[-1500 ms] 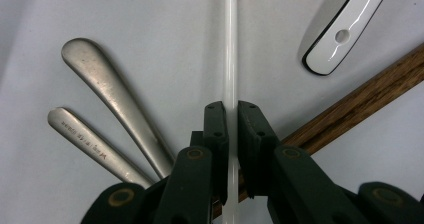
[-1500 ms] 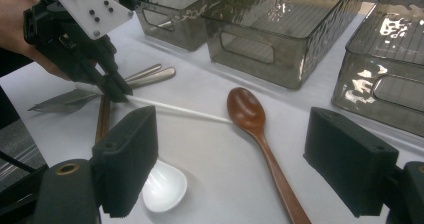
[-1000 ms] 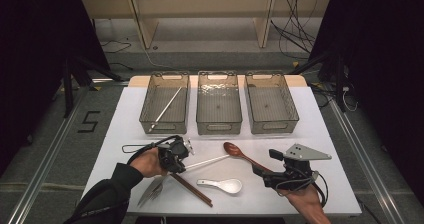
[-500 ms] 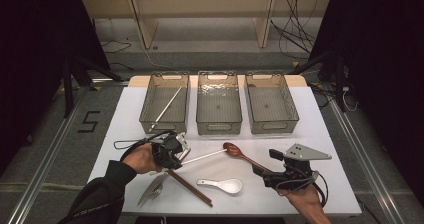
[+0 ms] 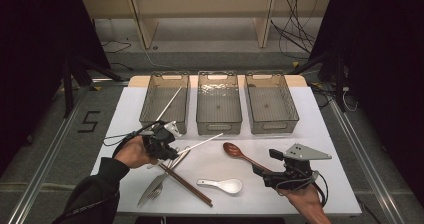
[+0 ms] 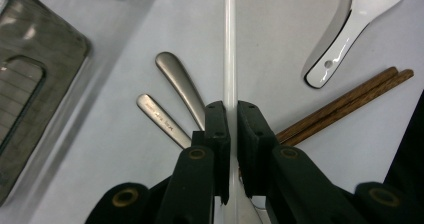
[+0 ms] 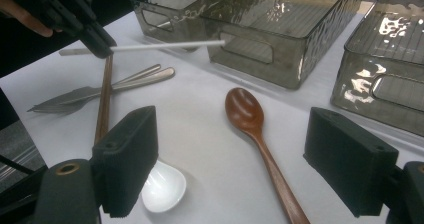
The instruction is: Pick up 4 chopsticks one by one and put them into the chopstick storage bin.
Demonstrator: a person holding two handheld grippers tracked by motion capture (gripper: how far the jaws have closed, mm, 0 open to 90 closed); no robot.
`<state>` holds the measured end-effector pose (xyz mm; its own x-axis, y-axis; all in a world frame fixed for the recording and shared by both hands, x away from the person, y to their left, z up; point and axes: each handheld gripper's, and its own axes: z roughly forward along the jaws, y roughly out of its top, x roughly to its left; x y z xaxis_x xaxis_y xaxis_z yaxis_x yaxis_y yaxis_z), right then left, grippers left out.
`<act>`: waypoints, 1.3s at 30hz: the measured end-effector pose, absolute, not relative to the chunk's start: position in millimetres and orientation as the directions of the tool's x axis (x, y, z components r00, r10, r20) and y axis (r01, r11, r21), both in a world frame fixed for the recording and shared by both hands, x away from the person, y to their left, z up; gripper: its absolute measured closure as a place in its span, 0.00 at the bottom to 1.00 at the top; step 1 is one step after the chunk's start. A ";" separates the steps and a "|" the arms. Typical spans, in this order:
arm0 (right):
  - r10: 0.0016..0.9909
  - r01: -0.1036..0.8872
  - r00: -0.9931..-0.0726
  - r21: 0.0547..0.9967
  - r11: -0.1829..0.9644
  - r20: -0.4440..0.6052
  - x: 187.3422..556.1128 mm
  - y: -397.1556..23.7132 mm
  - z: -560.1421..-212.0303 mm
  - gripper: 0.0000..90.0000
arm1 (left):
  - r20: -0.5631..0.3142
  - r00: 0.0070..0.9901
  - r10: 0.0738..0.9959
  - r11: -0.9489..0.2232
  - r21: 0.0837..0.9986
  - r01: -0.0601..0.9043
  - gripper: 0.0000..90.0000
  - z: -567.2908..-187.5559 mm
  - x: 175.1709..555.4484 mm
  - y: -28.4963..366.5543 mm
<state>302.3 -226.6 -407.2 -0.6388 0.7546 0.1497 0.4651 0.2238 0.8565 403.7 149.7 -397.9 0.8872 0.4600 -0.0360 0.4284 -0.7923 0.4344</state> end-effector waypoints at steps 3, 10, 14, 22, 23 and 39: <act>0.756 0.465 -0.638 0.857 0.222 0.150 302.4 -227.0 -407.1 0.25 | -0.031 0.878 0.477 -0.768 0.470 0.434 0.93 -390.4 404.7 153.1; 0.756 0.465 -0.638 0.857 0.224 0.149 302.5 -226.9 -407.3 0.25 | -0.020 0.844 0.536 -0.696 0.556 0.455 0.93 -377.1 410.8 161.3; 0.757 0.468 -0.635 0.855 0.223 0.150 302.5 -227.2 -407.6 0.25 | -0.022 0.814 0.581 -0.657 0.578 0.484 0.93 -376.2 418.0 166.7; 0.756 0.468 -0.636 0.856 0.221 0.153 303.3 -227.0 -408.4 0.25 | -0.013 0.751 0.660 -0.576 0.632 0.518 0.93 -366.9 439.5 184.8; 0.757 0.470 -0.635 0.855 0.221 0.154 303.1 -227.0 -408.4 0.25 | -0.019 0.742 0.670 -0.563 0.639 0.524 0.93 -365.4 443.4 188.2; 0.758 0.474 -0.632 0.854 0.216 0.159 304.3 -228.1 -409.1 0.25 | -0.017 0.664 0.748 -0.487 0.666 0.565 0.93 -361.1 487.4 195.5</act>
